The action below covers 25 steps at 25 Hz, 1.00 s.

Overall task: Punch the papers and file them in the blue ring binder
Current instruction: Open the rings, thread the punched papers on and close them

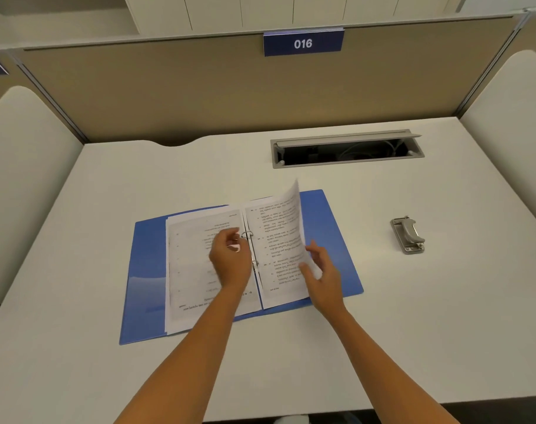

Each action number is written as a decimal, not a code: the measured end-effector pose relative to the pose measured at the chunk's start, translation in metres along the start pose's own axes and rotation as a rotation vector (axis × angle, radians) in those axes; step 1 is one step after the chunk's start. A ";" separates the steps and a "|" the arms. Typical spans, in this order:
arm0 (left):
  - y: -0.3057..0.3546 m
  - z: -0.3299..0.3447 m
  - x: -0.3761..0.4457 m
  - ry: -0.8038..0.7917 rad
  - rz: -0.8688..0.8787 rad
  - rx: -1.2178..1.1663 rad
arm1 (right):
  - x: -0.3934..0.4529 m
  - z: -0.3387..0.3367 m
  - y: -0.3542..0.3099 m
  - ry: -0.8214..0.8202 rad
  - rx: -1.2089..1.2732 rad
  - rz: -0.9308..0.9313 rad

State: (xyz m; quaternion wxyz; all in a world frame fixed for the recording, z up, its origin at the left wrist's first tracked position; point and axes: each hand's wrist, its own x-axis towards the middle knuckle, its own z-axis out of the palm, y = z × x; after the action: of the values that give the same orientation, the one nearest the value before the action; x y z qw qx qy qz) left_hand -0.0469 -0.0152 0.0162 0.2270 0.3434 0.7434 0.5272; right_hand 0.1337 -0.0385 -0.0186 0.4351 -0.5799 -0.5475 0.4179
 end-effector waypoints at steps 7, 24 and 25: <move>0.017 0.027 -0.021 -0.579 -0.638 -0.588 | -0.004 0.014 0.002 -0.248 0.022 -0.041; 0.011 0.034 -0.021 -0.525 -0.680 -0.661 | 0.004 0.004 -0.008 -0.194 0.263 0.076; 0.012 0.034 -0.019 -0.500 -0.678 -0.649 | 0.007 0.002 -0.009 -0.173 0.261 0.103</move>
State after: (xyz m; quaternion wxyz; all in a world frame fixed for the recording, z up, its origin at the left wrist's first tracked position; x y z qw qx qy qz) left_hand -0.0073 -0.0056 0.0152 0.6496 0.1113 0.5343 0.5293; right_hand 0.1297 -0.0316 -0.0107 0.4358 -0.5077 -0.4936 0.5556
